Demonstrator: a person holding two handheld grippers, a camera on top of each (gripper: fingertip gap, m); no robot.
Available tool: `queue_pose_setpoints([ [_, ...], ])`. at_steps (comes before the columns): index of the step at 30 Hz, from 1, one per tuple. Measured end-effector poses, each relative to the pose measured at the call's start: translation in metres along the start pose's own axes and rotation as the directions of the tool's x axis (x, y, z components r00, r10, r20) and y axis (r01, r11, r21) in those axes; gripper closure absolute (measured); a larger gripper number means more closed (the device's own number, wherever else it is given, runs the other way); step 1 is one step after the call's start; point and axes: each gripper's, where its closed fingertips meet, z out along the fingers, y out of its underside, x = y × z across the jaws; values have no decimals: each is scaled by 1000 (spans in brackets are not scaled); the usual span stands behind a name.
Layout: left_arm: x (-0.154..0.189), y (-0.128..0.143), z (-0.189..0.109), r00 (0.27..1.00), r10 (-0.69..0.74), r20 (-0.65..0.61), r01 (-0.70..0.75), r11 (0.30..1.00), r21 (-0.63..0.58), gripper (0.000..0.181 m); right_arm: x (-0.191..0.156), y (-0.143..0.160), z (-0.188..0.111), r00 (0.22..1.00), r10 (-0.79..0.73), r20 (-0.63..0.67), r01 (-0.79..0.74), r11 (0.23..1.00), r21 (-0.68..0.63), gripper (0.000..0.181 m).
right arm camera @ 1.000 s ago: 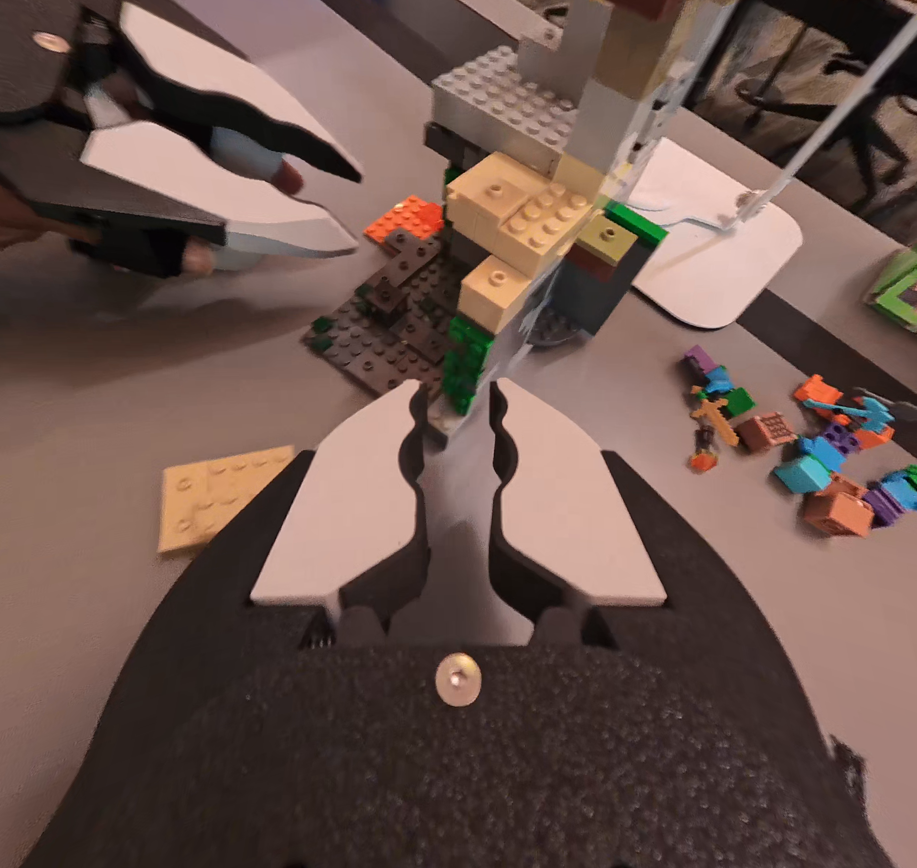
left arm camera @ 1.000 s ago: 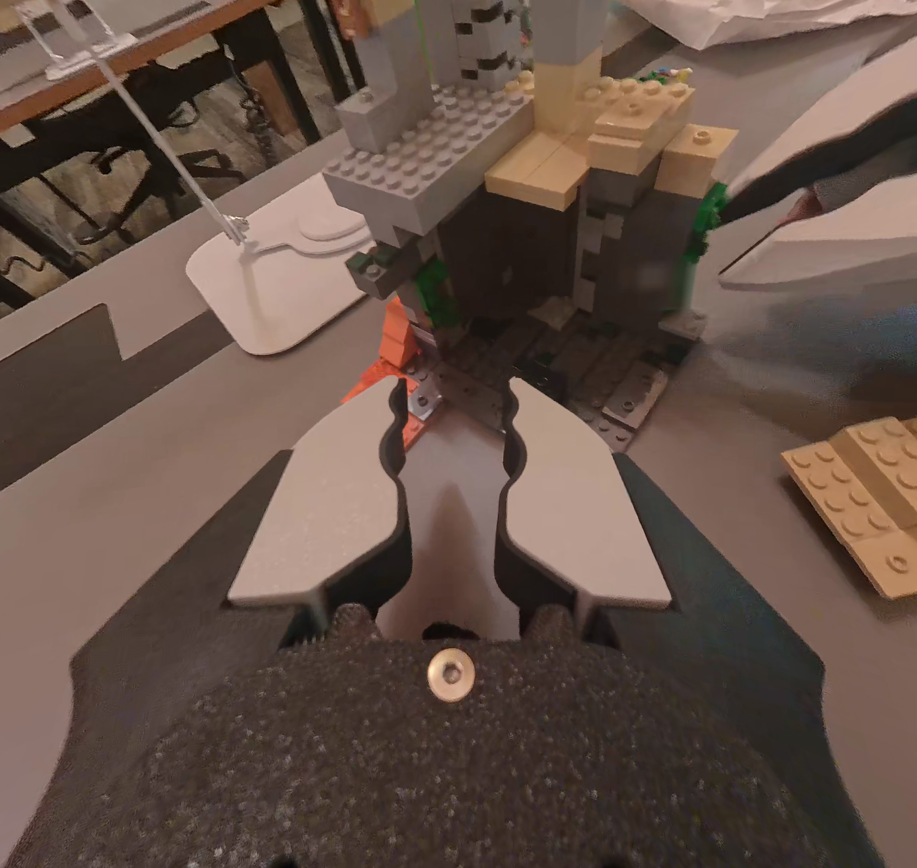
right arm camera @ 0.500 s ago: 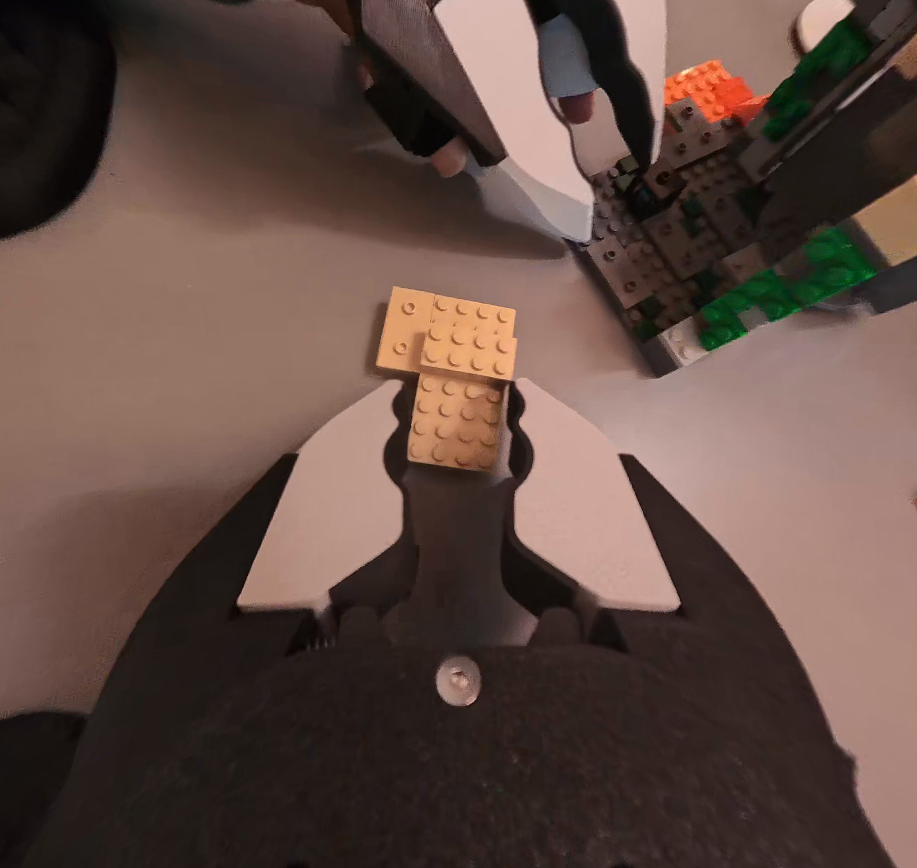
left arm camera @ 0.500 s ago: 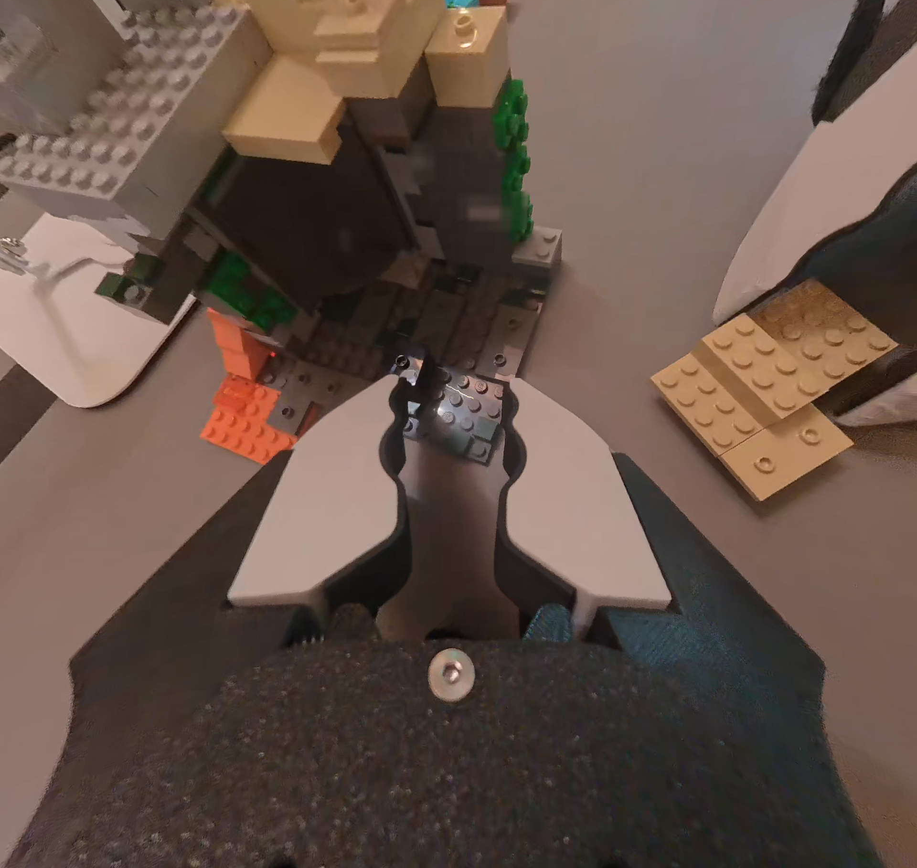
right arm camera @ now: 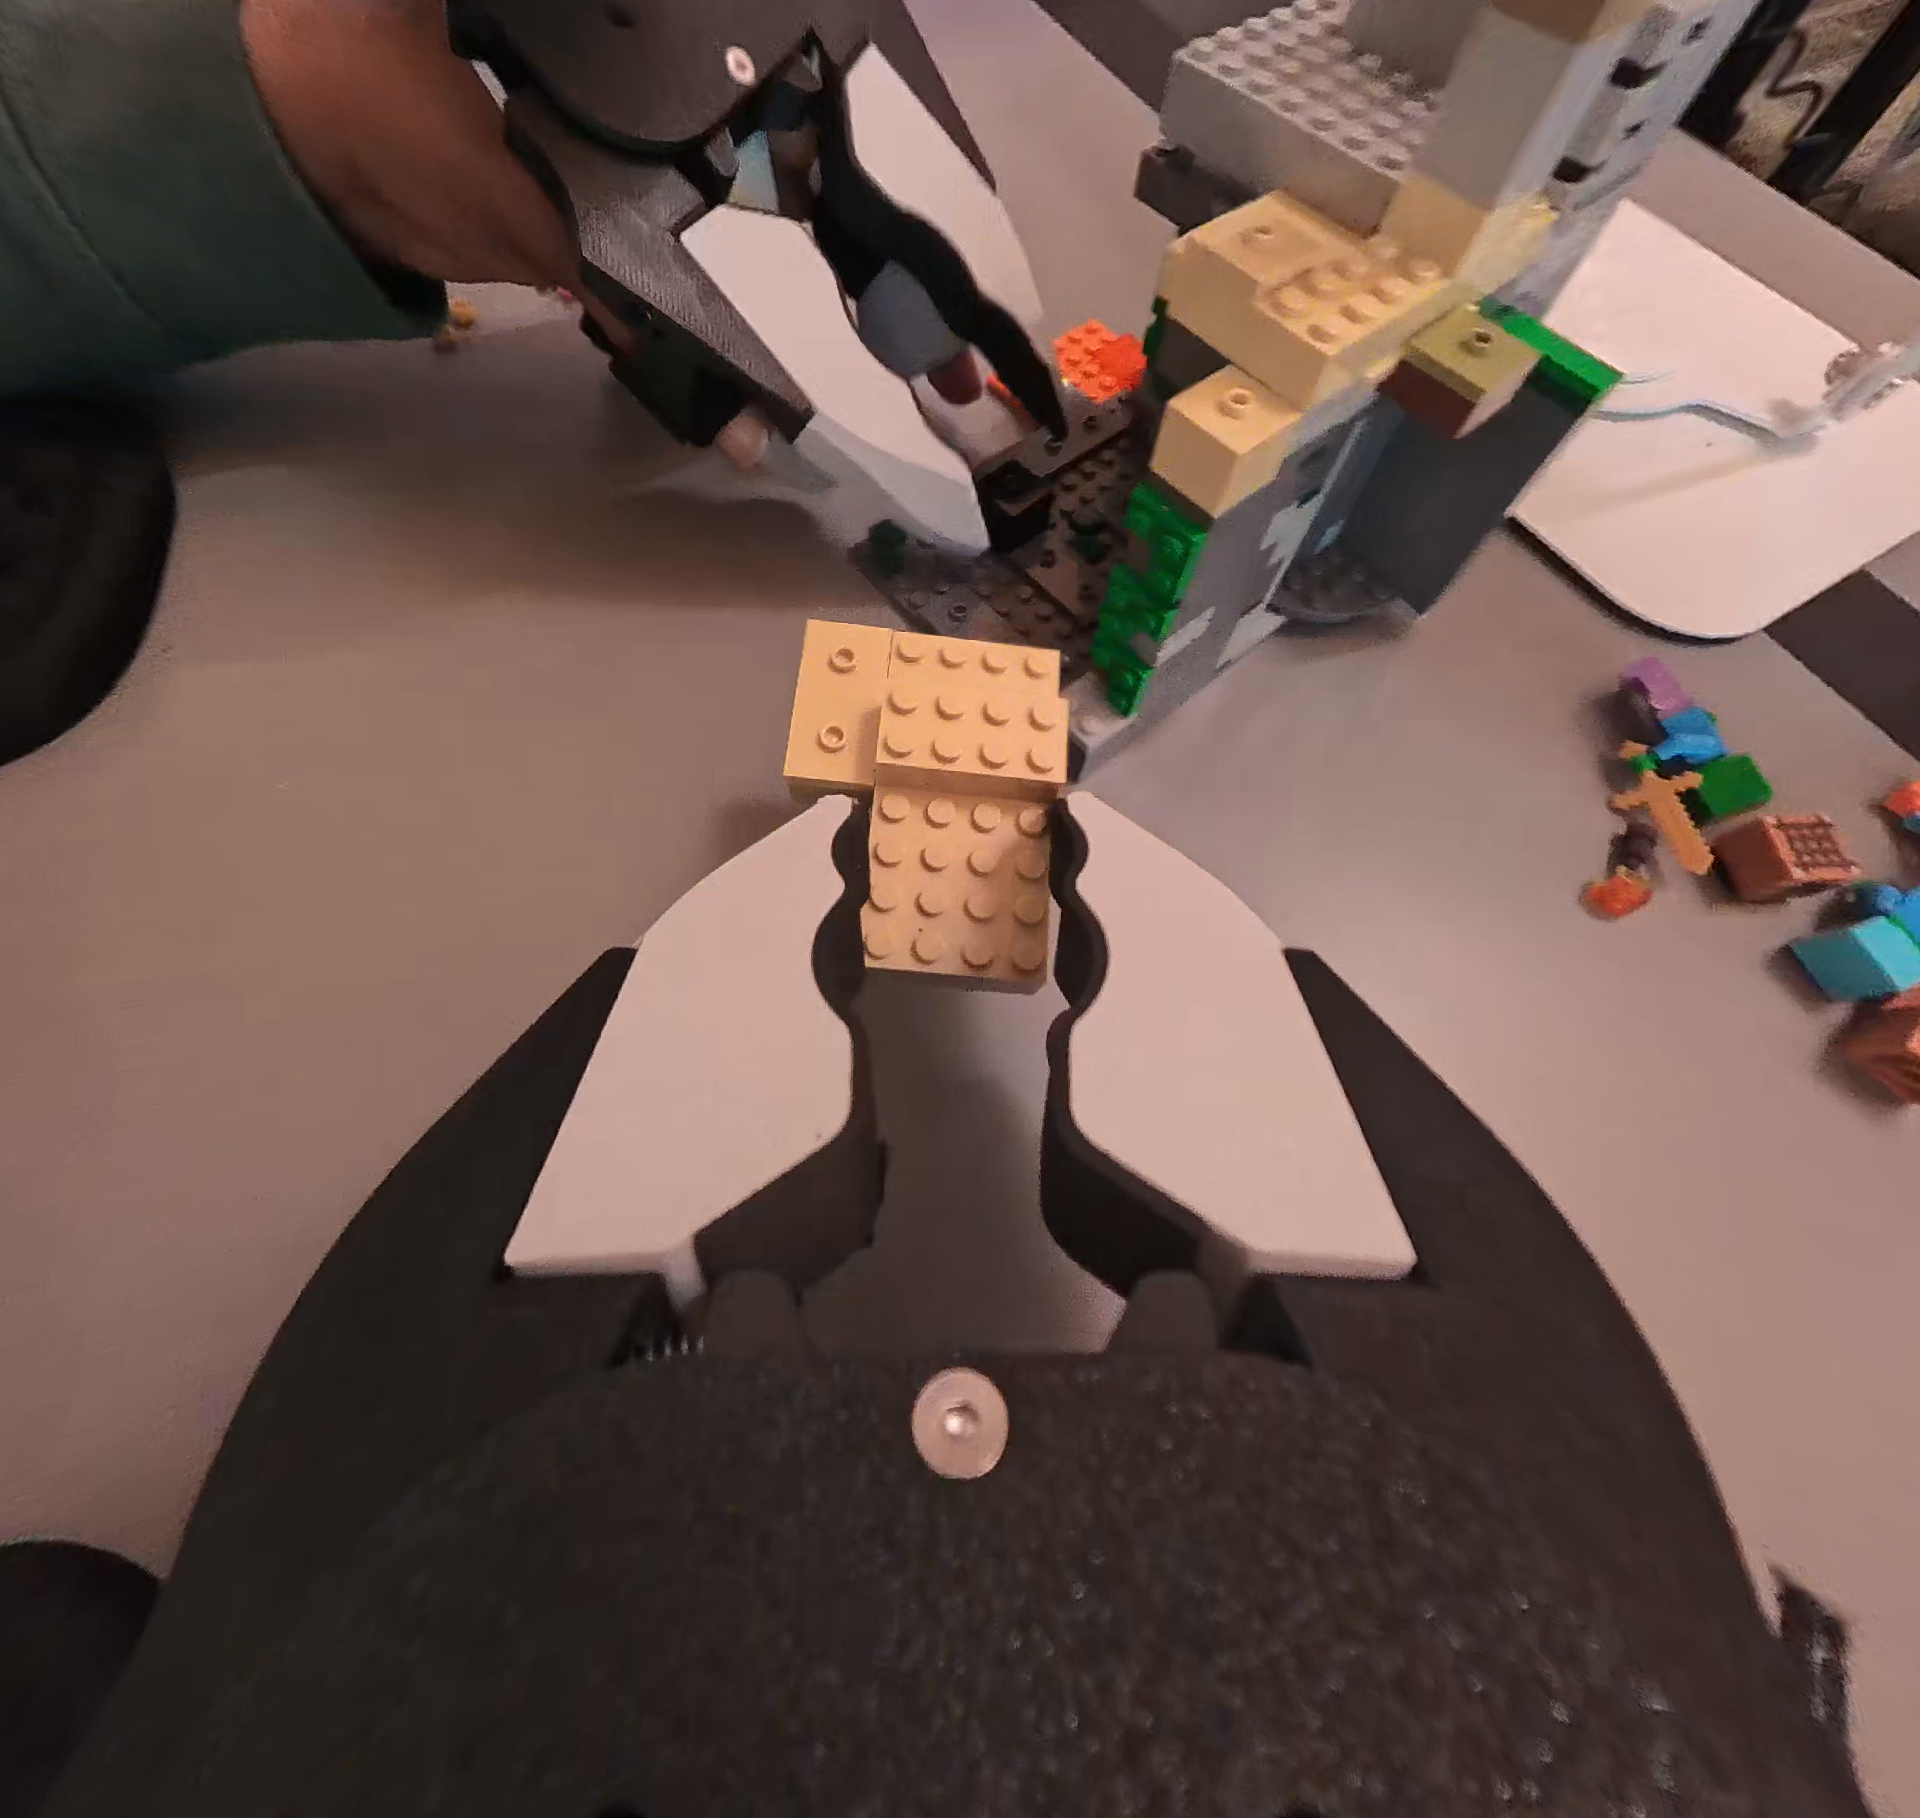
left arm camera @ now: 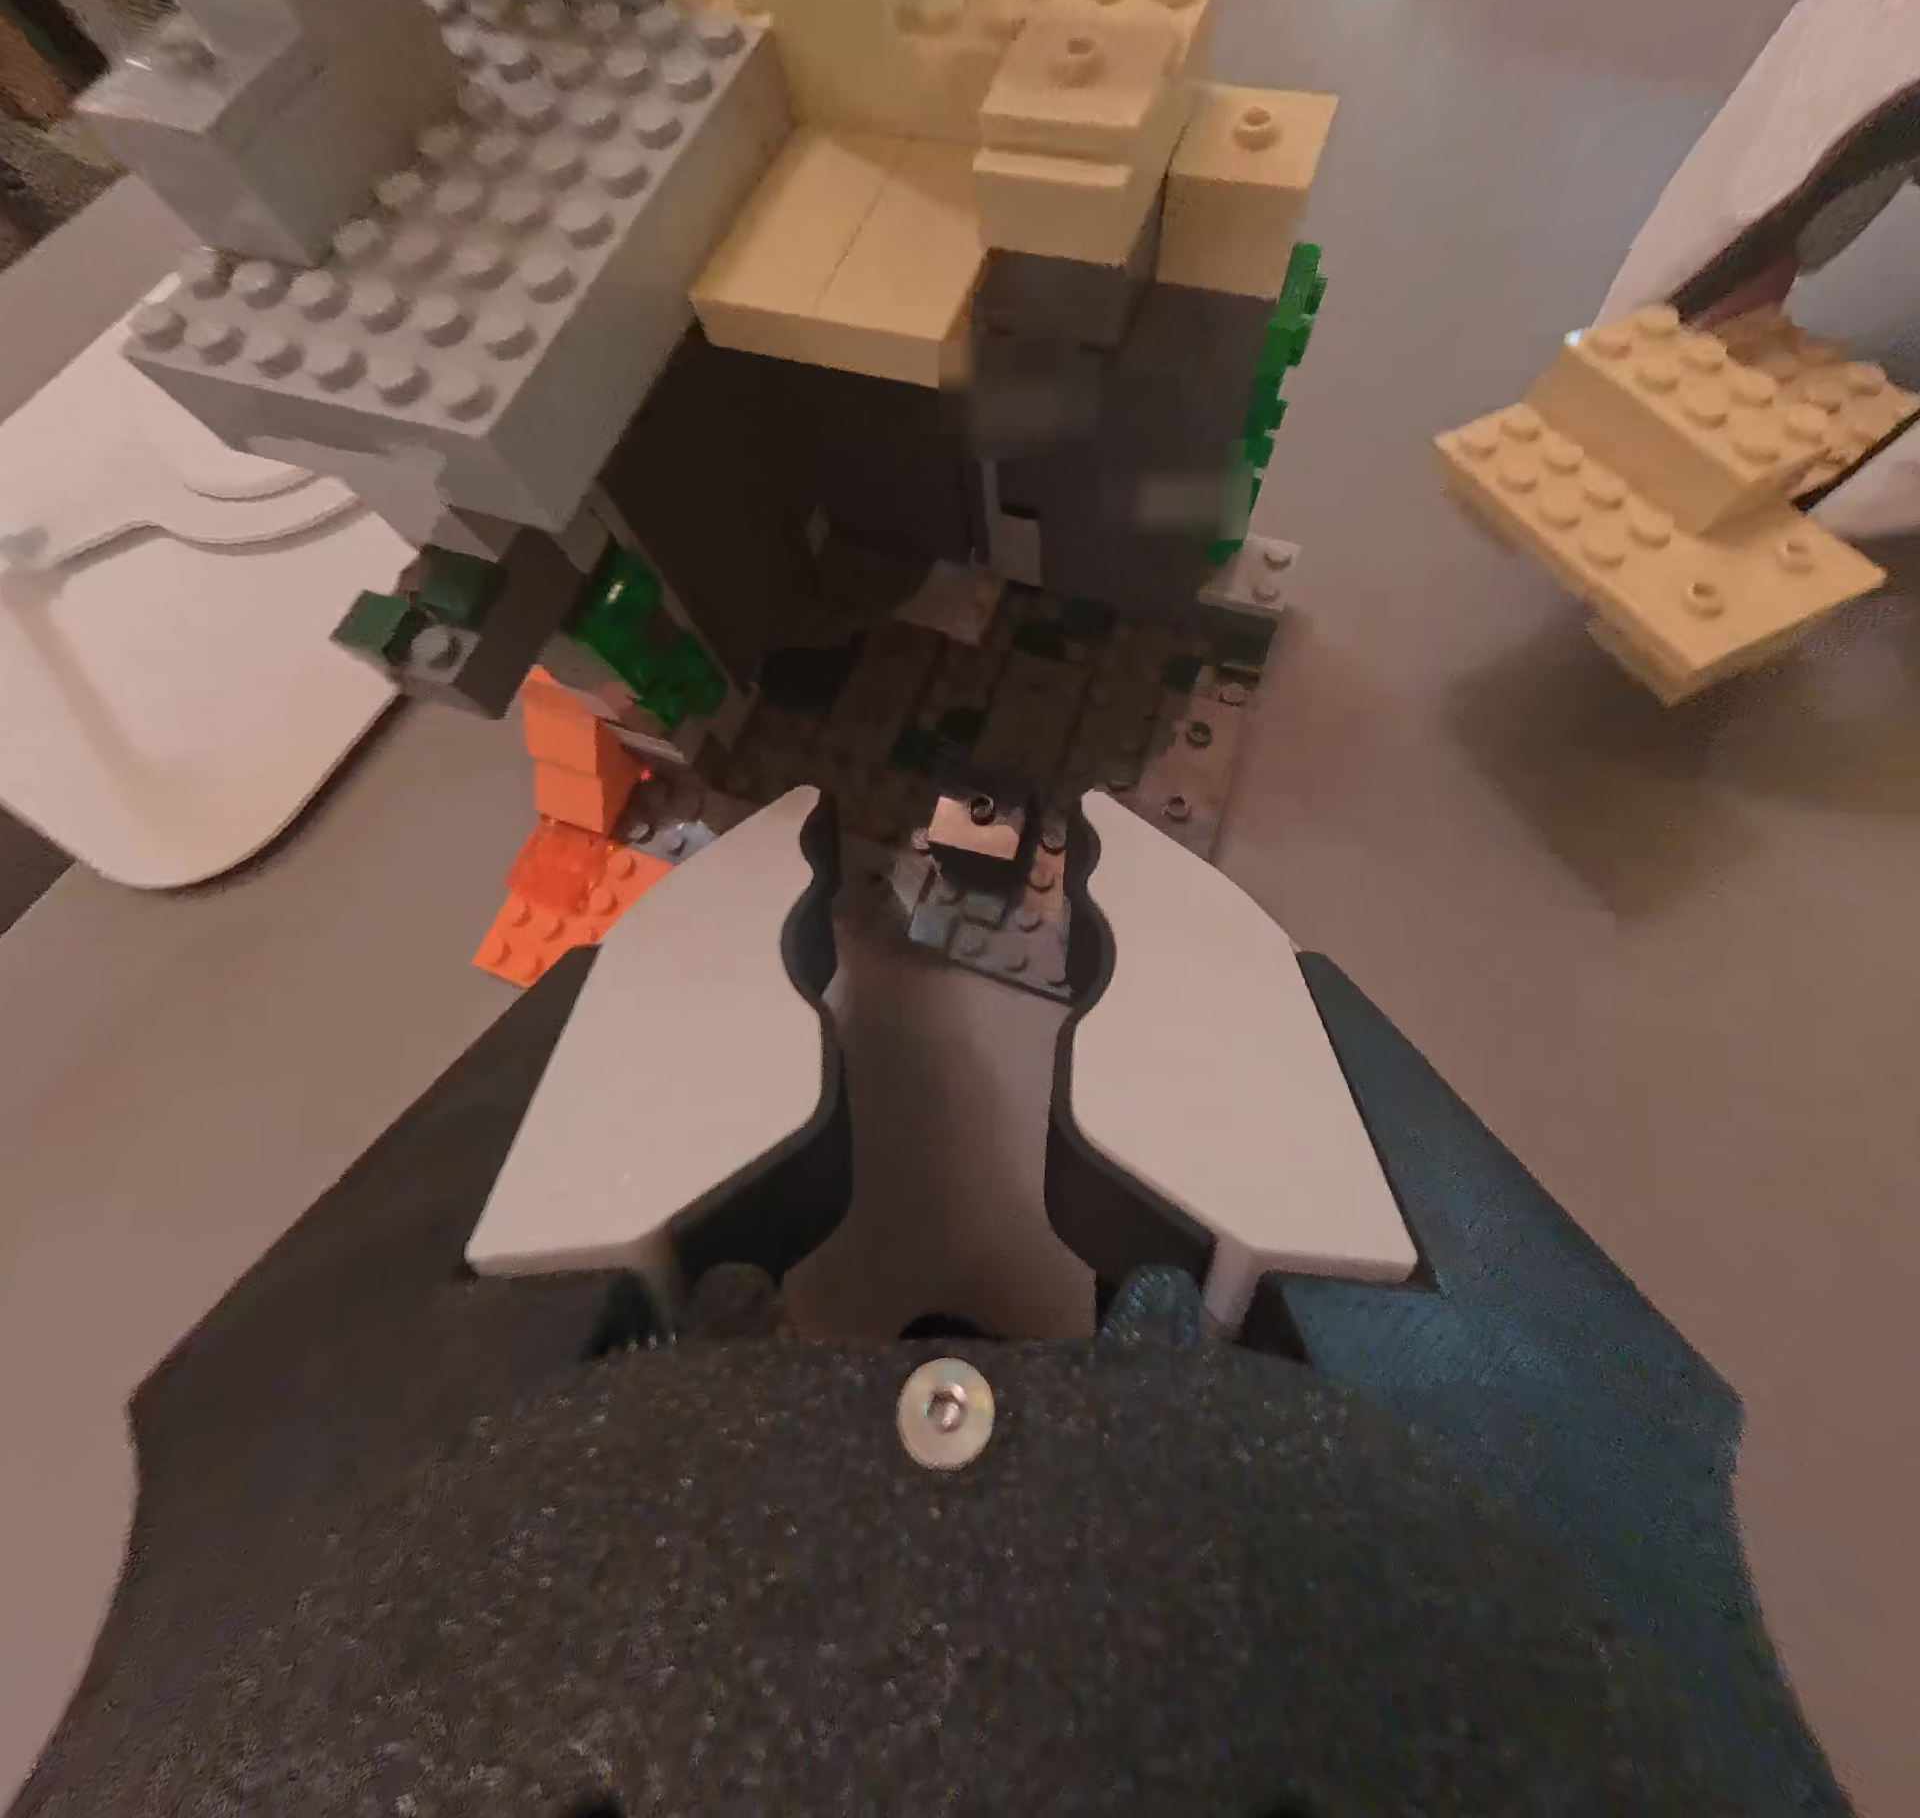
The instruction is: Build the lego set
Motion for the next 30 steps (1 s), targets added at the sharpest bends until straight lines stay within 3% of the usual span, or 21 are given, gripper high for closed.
queue_pose_setpoints([
  [4, 7, 4, 7, 998, 16, -65, -19, 999, -46, 161, 7, -2, -5, 1000, 30, -4, -30, 999, 35, 148],
  [8, 24, 5, 4, 997, 27, -68, -32, 997, -67, 164, 15, -4, -10, 998, 57, -11, -56, 997, 57, 148],
  [20, 83, 14, -15, 999, 35, 28, -30, 985, -170, 164, 18, -39, -58, 998, 37, -48, -30, 989, 145, 148],
  [26, 92, 14, -24, 996, 81, 34, -75, 985, -154, 157, 14, -42, -64, 998, 32, -62, -22, 987, 157, 148],
  [30, 92, 7, -38, 997, 67, 33, -65, 995, -73, 156, 15, -42, -66, 997, 34, -69, -22, 987, 162, 148],
])
